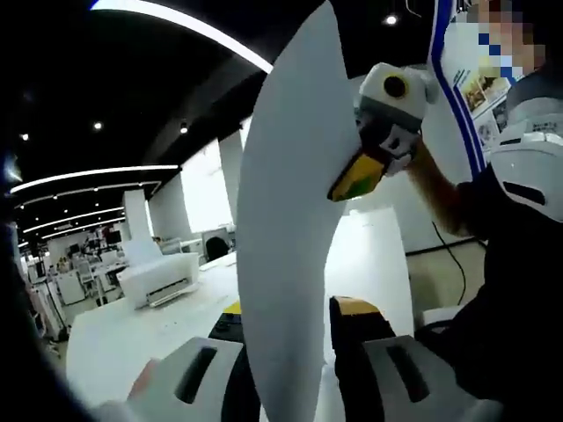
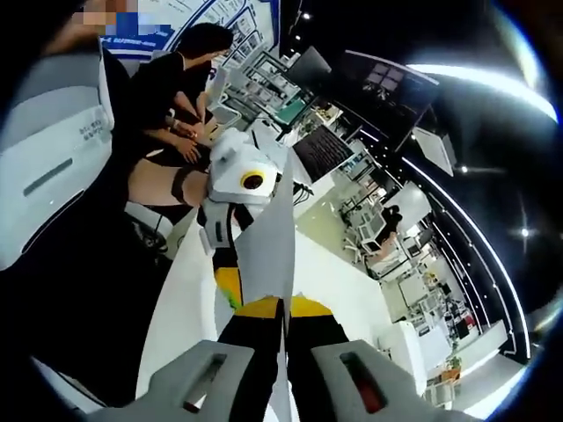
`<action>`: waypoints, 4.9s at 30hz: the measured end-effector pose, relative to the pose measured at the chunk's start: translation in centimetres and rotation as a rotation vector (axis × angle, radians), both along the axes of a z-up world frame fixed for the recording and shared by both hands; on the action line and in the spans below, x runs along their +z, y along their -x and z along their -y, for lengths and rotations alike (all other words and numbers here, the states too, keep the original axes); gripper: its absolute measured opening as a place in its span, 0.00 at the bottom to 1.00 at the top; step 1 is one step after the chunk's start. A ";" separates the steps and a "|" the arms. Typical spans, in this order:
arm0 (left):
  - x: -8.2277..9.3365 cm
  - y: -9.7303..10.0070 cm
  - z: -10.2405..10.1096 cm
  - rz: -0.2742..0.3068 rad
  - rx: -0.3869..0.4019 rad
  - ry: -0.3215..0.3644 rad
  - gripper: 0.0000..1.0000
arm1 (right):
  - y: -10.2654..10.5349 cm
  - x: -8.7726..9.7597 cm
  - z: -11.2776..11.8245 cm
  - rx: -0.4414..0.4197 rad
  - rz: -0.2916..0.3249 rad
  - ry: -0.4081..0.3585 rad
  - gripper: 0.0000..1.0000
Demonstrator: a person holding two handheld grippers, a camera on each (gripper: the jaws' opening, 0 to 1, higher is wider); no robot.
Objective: Organize the stack of printing papers by aligning and flattening the scattered papers on the table
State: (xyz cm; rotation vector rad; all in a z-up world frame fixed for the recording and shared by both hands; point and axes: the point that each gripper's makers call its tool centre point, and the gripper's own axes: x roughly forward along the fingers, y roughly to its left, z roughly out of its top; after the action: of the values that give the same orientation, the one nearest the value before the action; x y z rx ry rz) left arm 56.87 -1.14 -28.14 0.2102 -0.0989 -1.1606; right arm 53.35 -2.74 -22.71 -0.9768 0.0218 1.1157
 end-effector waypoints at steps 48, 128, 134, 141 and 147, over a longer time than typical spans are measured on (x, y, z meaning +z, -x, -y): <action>0.5 -0.3 0.0 -0.011 -0.002 0.044 0.06 | -1.0 -0.5 -0.6 0.006 0.011 -0.028 0.04; 1.1 -5.9 -7.7 -0.429 -0.203 0.512 0.04 | -6.9 -13.1 18.5 -0.627 -0.258 -0.587 0.64; 0.4 -6.7 -7.8 -0.443 -0.233 0.530 0.04 | -7.1 -13.1 19.1 -0.651 -0.285 -0.623 0.64; -0.4 -6.5 -7.2 -0.449 -0.246 0.539 0.04 | -7.2 -12.0 18.9 -0.637 -0.268 -0.637 0.64; -0.3 -6.0 -7.2 -0.443 -0.245 0.542 0.05 | -7.1 -11.9 19.0 -0.633 -0.263 -0.644 0.64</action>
State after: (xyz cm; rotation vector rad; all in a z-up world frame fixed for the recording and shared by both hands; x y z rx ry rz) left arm 62.91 6.02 -28.44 -0.5501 -0.0453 -1.3544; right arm 60.49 -21.70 -34.59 -0.2042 0.1630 0.5852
